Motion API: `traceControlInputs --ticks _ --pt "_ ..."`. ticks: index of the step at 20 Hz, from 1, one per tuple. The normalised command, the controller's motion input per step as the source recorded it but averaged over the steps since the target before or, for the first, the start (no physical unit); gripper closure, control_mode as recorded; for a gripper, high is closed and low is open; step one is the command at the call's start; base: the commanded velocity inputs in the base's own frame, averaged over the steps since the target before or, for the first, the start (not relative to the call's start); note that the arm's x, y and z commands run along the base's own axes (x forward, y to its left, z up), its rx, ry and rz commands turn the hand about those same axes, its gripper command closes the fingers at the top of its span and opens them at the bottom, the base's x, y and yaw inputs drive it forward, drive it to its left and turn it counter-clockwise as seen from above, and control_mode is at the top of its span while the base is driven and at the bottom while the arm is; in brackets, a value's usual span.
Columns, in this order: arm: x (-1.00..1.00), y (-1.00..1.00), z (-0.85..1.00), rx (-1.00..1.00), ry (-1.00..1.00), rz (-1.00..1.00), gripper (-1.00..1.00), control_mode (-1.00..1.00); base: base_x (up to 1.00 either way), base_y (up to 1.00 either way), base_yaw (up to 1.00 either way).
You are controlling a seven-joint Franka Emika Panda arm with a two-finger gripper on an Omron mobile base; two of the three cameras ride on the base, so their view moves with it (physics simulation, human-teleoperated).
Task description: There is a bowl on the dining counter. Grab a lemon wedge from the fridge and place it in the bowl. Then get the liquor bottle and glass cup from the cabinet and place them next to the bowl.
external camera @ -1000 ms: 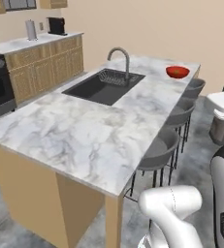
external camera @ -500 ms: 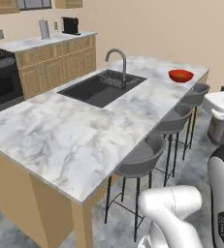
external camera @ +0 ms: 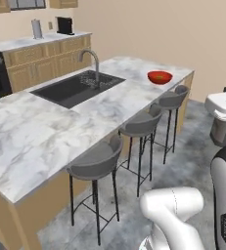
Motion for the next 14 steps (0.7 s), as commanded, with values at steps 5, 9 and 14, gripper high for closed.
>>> traceControlInputs --ticks 5,9,14 --pt "0.0 0.0 0.0 0.0 0.0 0.0 1.0 1.0 0.01 -1.0 0.18" --pt "0.0 0.0 0.0 0.0 0.0 0.0 1.0 1.0 0.09 -1.0 0.19" --pt "0.0 0.0 0.0 0.0 0.0 0.0 1.0 1.0 0.34 -1.0 0.26"
